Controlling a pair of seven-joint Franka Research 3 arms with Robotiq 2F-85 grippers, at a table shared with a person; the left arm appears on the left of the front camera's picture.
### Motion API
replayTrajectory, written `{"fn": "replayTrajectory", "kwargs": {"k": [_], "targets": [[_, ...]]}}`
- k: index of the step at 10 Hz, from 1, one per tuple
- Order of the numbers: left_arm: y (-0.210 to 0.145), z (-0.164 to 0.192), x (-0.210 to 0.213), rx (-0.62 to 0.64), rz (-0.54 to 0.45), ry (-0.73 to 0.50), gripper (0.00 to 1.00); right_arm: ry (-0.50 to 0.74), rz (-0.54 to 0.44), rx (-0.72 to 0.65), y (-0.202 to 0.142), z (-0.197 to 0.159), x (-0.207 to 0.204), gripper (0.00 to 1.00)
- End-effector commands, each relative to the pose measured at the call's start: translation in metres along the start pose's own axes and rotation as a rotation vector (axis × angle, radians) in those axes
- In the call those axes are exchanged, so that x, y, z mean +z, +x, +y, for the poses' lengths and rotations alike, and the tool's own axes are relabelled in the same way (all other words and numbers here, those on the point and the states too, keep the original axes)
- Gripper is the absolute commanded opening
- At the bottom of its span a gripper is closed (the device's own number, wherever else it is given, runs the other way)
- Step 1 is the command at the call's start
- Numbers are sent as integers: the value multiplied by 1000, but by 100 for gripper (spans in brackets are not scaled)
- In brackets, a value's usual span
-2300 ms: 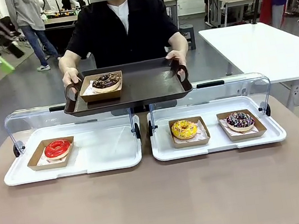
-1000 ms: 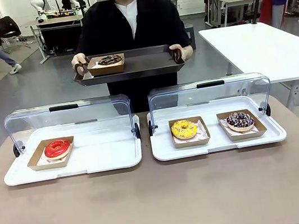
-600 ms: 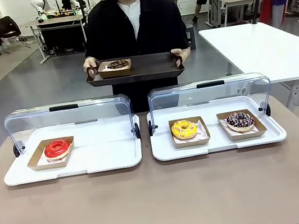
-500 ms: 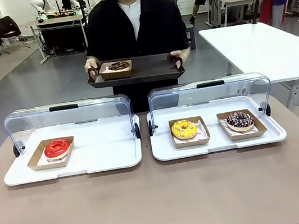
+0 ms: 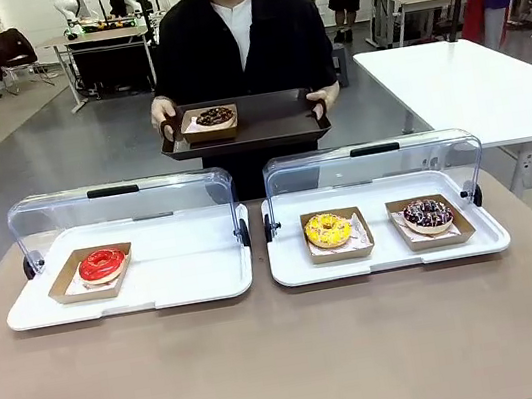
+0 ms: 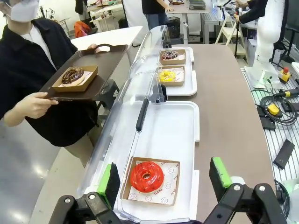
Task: Provide the desired donut to the person.
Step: Place the picked Paper togo box onto the Handle tray extended by the person, then pick up and lift the Paper togo box containing the Donut pointed at by the person.
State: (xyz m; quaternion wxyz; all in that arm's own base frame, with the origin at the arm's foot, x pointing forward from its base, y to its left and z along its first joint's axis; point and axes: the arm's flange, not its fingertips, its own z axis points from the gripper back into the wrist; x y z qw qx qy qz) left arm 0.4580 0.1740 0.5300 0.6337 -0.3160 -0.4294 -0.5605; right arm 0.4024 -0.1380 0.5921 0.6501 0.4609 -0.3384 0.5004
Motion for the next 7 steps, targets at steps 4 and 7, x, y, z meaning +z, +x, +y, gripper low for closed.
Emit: {"fn": "replayTrajectory", "kwargs": {"k": [4, 7], "targets": [[-1, -2, 1, -10, -7, -6, 100, 9, -3, 6, 1, 1, -1, 100], [-1, -2, 1, -10, -7, -6, 100, 9, -3, 6, 1, 1, -1, 100]]}}
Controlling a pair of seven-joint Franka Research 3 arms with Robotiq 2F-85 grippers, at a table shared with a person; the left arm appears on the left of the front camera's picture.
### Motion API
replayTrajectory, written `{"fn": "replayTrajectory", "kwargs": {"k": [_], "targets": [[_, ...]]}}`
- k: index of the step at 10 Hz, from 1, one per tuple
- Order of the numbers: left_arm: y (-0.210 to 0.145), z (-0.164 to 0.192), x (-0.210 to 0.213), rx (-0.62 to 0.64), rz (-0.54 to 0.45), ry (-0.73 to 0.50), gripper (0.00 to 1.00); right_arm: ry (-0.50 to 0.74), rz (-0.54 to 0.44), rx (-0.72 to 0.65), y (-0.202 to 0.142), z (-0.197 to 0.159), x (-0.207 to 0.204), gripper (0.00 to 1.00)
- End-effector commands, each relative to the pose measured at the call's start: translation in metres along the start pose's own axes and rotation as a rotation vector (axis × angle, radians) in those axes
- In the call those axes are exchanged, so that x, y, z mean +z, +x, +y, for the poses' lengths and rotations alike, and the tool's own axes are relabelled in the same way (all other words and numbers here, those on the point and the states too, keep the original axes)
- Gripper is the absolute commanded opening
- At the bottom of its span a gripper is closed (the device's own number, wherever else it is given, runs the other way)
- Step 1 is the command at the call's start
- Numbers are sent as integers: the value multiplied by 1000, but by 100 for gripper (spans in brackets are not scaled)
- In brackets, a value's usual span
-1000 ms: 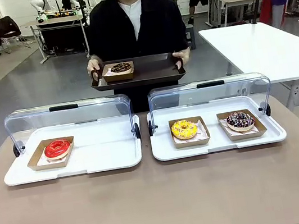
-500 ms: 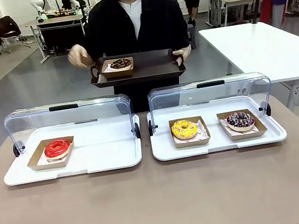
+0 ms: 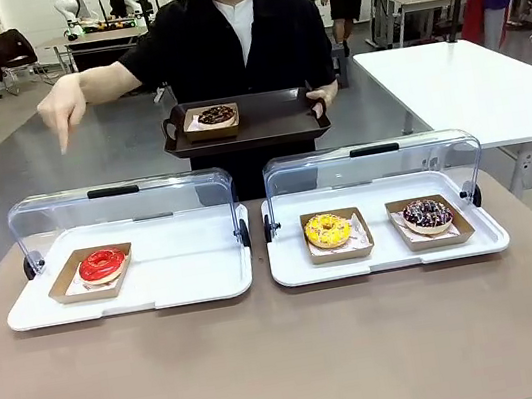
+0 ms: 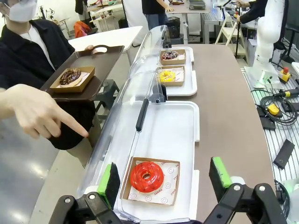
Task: Provide the desired donut to the person.
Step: Pick up and lift the Paper togo box containing the Donut pointed at by the person.
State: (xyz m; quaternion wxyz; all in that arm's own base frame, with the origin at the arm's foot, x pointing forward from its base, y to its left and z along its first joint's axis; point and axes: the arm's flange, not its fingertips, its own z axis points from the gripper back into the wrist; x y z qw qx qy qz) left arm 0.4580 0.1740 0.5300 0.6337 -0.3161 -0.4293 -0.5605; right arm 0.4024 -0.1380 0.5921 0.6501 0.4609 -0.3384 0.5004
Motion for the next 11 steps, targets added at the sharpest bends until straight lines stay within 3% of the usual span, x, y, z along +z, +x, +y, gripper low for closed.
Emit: {"fn": "replayTrajectory", "kwargs": {"k": [1, 11], "targets": [[-1, -2, 1, -10, -7, -6, 100, 9, -3, 6, 1, 1, -1, 100], [-1, -2, 1, -10, -7, -6, 100, 9, -3, 6, 1, 1, -1, 100]]}}
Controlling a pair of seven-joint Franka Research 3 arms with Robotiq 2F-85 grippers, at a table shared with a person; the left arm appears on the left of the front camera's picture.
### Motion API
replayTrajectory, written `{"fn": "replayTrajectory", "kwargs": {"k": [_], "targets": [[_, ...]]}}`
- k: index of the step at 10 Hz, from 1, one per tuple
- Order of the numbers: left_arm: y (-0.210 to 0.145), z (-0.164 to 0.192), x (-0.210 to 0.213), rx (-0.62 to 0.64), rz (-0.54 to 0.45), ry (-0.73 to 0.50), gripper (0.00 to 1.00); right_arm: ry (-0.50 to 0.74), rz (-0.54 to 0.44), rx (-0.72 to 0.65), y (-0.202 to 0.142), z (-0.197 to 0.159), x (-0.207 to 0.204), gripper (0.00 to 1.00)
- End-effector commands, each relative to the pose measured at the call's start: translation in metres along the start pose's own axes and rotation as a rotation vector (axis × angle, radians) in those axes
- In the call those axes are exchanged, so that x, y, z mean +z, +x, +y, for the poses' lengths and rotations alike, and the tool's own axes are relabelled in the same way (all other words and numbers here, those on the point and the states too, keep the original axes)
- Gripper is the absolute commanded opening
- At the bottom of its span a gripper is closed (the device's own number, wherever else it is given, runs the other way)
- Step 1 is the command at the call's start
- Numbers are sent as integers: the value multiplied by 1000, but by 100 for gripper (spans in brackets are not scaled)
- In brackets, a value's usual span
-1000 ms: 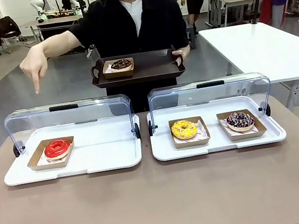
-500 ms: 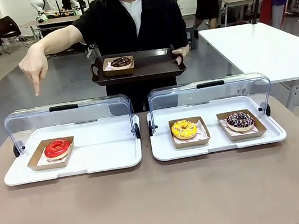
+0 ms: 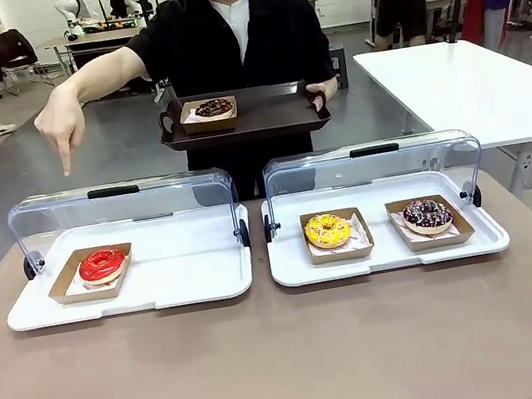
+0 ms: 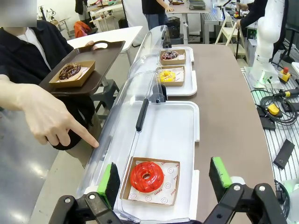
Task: Provide the desired donut to the person.
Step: Pick up and lift the Paper togo box containing the Donut pointed at by the person.
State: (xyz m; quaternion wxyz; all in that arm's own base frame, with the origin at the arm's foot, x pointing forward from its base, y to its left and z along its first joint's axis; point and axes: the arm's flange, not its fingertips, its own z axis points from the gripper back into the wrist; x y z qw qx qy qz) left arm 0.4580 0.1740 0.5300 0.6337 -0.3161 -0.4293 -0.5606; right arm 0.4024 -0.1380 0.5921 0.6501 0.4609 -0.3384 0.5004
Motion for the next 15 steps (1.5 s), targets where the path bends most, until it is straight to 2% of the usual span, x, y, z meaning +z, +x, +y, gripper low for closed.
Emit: {"fn": "replayTrajectory", "kwargs": {"k": [1, 4, 6, 7, 9, 10, 13, 15], "targets": [[-1, -2, 1, -10, -7, -6, 100, 9, -3, 6, 1, 1, -1, 100], [0, 0, 0, 0, 0, 0, 100, 9, -3, 6, 1, 1, -1, 100], [33, 13, -1, 2, 138, -69, 100, 9, -3, 6, 1, 1, -1, 100], [50, 17, -8, -24, 202, -153, 100, 9, -3, 6, 1, 1, -1, 100], [76, 19, -38, -50, 430, -285, 100, 9, -3, 6, 1, 1, -1, 100], [81, 20, -56, -64, 529, -326, 100, 9, -3, 6, 1, 1, -1, 100], [75, 18, -108, -107, 774, -342, 100, 9, -3, 6, 1, 1, -1, 100], [71, 11, -137, -148, 865, -366, 100, 9, -3, 6, 1, 1, -1, 100]]}}
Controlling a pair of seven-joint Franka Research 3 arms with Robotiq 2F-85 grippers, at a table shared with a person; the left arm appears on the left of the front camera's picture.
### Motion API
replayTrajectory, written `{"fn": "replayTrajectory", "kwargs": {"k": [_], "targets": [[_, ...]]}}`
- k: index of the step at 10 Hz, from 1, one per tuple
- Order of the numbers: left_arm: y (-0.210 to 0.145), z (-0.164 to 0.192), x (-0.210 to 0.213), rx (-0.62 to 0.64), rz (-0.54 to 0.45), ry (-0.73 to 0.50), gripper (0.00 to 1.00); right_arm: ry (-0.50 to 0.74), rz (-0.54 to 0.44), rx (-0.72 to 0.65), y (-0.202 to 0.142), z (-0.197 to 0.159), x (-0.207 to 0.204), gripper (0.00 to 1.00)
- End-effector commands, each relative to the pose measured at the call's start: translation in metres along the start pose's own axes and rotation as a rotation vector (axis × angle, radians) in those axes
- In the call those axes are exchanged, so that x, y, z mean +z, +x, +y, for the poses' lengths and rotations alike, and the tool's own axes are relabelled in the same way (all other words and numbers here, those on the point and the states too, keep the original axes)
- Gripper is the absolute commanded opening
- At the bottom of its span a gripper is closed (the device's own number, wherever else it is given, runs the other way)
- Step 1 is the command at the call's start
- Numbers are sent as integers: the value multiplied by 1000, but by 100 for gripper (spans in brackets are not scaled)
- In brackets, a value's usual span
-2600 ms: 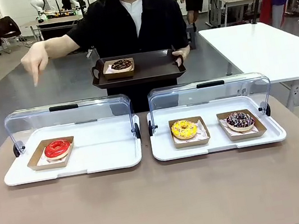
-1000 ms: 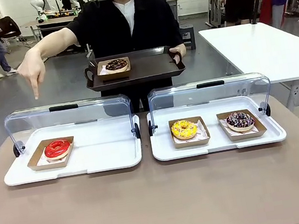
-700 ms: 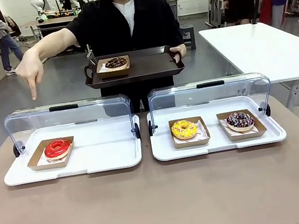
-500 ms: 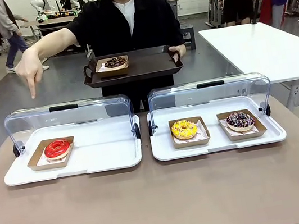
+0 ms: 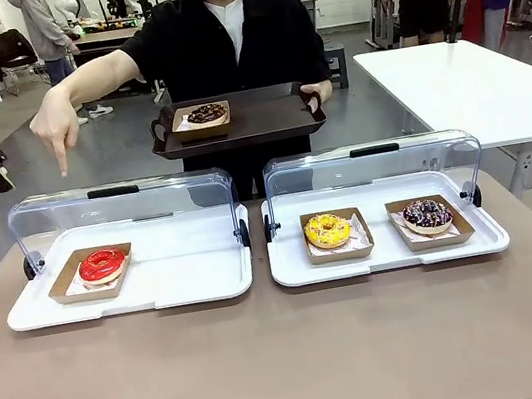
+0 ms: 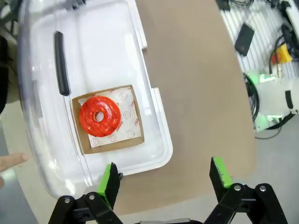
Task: Provide the desired donut to the person.
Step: Pick up and lift the Paper togo box containing the Donut pointed at by the person.
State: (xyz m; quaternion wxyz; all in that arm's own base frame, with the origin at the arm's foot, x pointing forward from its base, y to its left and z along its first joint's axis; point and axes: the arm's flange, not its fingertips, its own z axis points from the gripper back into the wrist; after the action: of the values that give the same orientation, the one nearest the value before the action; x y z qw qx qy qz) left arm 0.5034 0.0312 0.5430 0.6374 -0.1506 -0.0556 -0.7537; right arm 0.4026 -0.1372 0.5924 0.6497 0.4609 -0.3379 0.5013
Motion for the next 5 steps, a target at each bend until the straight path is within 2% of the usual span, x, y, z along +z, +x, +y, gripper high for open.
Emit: {"fn": "replayTrajectory", "kwargs": {"k": [1, 5], "targets": [[10, -4, -18, 15, 62, 8, 100, 7, -4, 5, 1, 1, 0, 100], [13, -1, -37, 10, 83, -13, 100, 7, -4, 5, 1, 1, 0, 100]]}}
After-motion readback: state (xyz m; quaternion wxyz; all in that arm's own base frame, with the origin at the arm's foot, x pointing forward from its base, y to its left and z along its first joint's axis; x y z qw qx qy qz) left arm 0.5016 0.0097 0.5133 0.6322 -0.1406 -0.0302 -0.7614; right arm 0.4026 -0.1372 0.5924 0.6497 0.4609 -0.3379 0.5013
